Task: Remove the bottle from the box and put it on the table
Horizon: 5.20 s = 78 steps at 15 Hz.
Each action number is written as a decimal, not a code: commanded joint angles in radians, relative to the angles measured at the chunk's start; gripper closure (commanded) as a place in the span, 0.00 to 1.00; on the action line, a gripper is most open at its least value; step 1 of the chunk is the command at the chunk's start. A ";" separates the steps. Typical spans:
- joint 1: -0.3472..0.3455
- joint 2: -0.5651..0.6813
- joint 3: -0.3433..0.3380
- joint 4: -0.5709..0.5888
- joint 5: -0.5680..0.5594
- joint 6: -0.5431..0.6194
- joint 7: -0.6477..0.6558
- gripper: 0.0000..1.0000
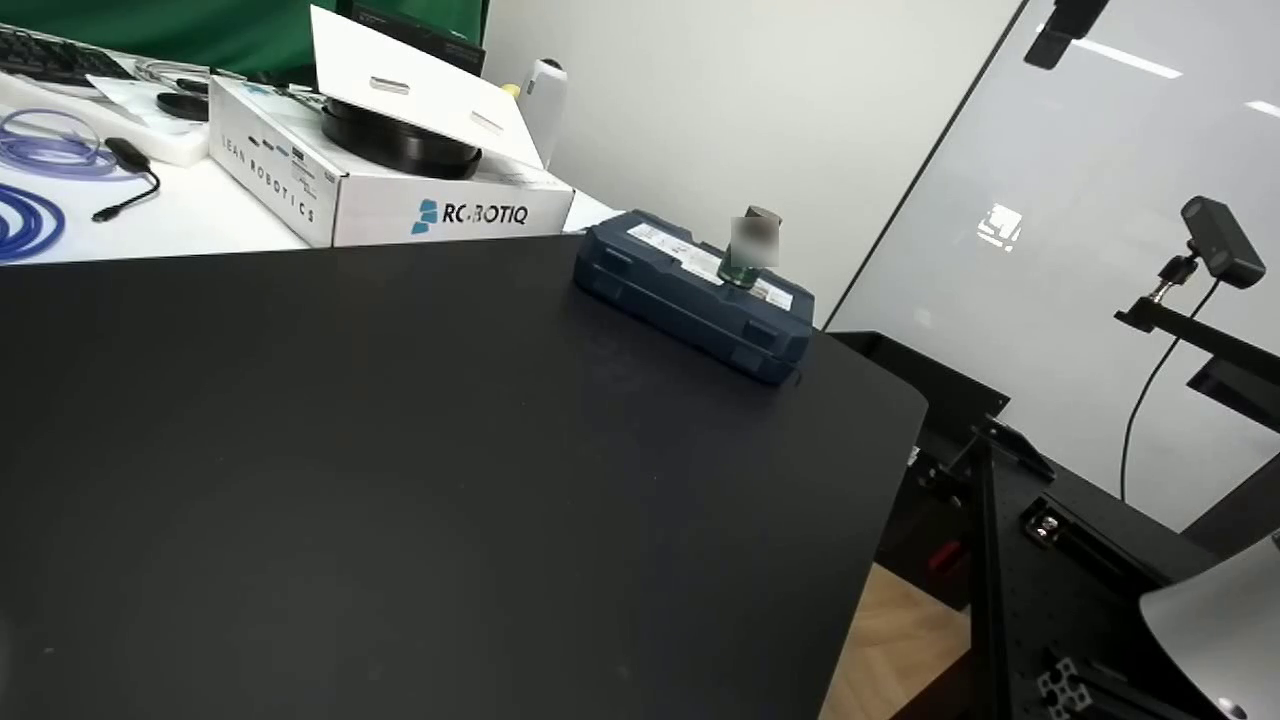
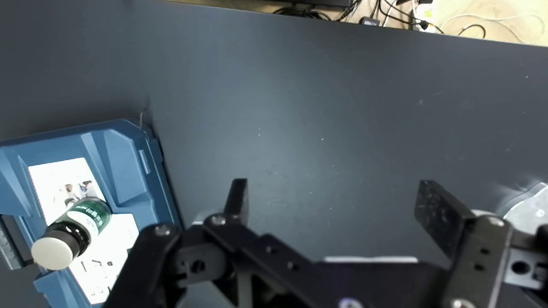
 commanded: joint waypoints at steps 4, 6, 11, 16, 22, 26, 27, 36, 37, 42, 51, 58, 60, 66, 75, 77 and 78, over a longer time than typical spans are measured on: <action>-0.014 0.197 -0.055 0.174 -0.033 0.108 -0.062 0.00; -0.035 0.281 -0.080 0.247 -0.049 0.138 -0.079 0.00; -0.087 0.502 -0.140 0.453 -0.067 0.184 -0.127 0.00; -0.146 0.726 -0.180 0.663 -0.063 0.202 -0.139 0.00; -0.216 0.937 -0.200 0.830 0.060 0.249 0.031 0.00; -0.227 1.025 -0.212 0.880 0.088 0.273 0.189 0.00; -0.224 1.042 -0.220 0.890 0.083 0.269 0.235 0.00; -0.198 1.156 -0.302 0.910 0.020 0.191 0.590 0.00; -0.198 1.167 -0.308 0.908 0.017 0.184 0.611 0.00; -0.215 1.214 -0.310 0.910 0.051 0.192 0.641 0.00; -0.217 1.244 -0.296 0.906 0.097 0.258 0.626 0.00; -0.219 1.259 -0.289 0.902 0.104 0.290 0.618 0.00; -0.220 1.266 -0.290 0.901 0.105 0.295 0.616 0.00; -0.211 1.275 -0.297 0.884 0.105 0.360 0.619 0.33; -0.206 1.204 -0.264 0.862 0.067 0.263 0.434 0.65; -0.190 1.165 -0.251 0.858 0.056 0.228 0.396 0.65; -0.178 1.139 -0.245 0.854 0.048 0.219 0.383 0.65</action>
